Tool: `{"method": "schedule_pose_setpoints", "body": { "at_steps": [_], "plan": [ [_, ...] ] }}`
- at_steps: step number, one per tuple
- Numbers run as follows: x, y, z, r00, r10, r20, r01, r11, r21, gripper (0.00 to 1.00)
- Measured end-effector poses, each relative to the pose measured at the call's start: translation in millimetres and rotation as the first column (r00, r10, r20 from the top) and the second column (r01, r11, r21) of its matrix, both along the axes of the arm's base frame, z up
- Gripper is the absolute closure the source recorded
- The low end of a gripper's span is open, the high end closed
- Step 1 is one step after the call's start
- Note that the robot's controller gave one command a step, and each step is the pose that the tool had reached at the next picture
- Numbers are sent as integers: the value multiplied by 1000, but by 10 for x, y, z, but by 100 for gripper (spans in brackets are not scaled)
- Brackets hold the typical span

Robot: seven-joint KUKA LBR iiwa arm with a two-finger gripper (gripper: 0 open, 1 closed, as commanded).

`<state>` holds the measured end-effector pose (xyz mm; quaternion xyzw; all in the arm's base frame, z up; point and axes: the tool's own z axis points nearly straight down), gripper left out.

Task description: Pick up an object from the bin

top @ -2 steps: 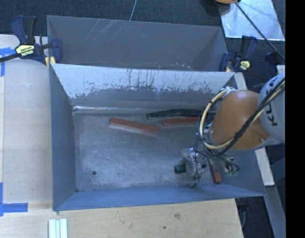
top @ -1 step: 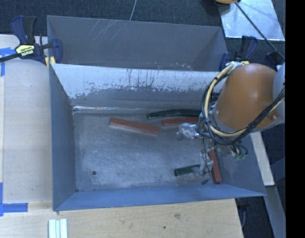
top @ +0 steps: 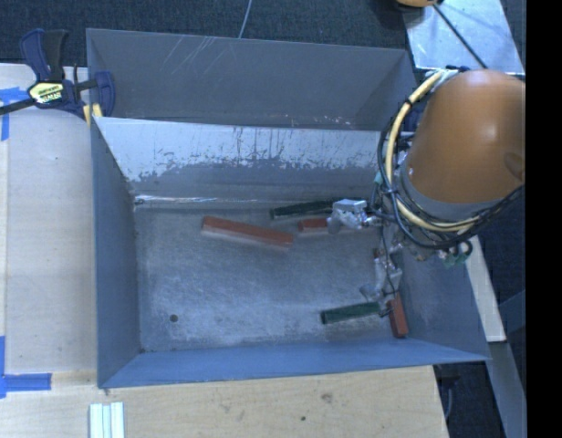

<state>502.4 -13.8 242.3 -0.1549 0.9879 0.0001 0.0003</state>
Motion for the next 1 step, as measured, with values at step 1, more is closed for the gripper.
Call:
{"method": "schedule_pose_setpoints", "body": {
  "at_steps": [1],
  "plan": [
    [-27, -51, -293, 998, 62, 15, -62, 998, -2, 0]
  ]
}}
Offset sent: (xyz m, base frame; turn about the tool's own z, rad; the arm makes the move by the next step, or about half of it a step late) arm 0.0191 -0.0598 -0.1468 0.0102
